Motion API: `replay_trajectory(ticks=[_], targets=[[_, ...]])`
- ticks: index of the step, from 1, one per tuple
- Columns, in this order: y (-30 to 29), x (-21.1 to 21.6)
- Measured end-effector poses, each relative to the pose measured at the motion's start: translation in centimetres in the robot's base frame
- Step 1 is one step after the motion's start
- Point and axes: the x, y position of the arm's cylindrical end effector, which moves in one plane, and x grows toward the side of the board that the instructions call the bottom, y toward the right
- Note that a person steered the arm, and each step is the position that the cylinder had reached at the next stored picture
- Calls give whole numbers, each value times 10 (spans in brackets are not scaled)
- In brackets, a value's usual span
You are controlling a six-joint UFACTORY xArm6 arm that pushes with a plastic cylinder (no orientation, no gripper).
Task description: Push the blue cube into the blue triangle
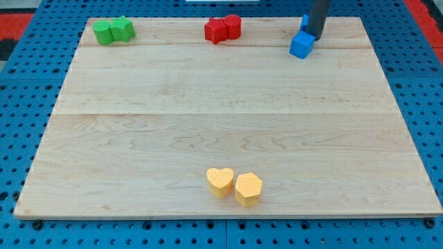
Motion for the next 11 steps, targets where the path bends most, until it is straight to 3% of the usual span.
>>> replay_trajectory(ticks=[1,2,3,5,8,11], targets=[[47,66],[19,79],[-15,67],[-23,46],[-71,46],[-17,31]])
